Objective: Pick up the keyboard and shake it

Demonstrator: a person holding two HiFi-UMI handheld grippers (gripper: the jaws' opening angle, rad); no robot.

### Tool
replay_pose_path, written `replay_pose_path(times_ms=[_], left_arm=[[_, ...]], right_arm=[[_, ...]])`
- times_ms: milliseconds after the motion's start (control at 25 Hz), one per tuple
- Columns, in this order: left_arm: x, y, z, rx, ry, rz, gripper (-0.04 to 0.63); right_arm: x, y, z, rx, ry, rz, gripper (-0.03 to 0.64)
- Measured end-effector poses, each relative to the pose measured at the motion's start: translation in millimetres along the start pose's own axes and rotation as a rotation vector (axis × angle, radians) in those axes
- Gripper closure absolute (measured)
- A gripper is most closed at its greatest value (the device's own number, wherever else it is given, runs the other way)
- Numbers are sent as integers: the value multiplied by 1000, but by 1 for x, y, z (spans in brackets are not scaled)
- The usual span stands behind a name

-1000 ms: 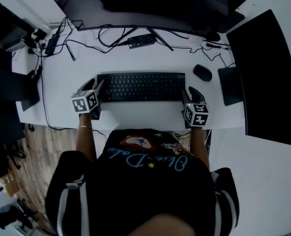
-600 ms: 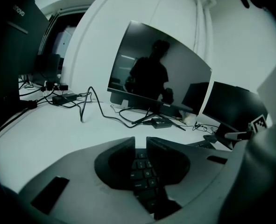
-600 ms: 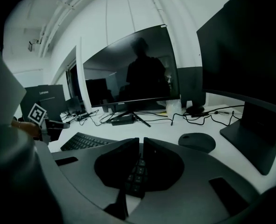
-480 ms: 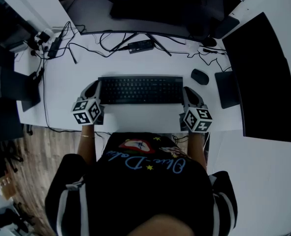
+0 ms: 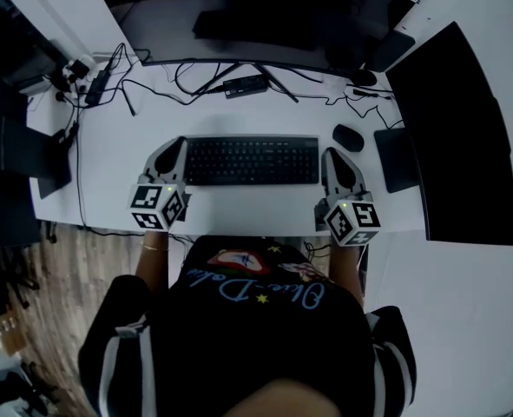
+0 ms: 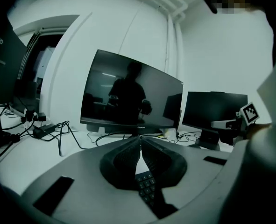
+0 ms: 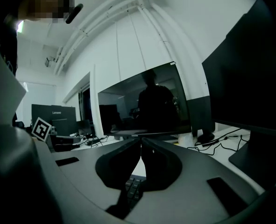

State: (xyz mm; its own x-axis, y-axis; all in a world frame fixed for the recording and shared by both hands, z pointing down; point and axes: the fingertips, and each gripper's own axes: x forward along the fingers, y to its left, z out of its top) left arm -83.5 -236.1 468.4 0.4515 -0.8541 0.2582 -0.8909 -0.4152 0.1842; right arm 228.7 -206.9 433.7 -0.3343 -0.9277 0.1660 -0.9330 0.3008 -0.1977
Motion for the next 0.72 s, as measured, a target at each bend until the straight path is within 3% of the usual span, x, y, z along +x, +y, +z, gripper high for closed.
replay_pose_path(times_ms=[320, 720], left_arm=[[-3, -17, 10, 23, -23, -45, 584], [-10, -26, 8, 81, -9, -56, 584]], right_arm=[[-3, 13, 3, -54, 2, 23, 617], [-6, 20, 0, -49, 7, 38, 617]])
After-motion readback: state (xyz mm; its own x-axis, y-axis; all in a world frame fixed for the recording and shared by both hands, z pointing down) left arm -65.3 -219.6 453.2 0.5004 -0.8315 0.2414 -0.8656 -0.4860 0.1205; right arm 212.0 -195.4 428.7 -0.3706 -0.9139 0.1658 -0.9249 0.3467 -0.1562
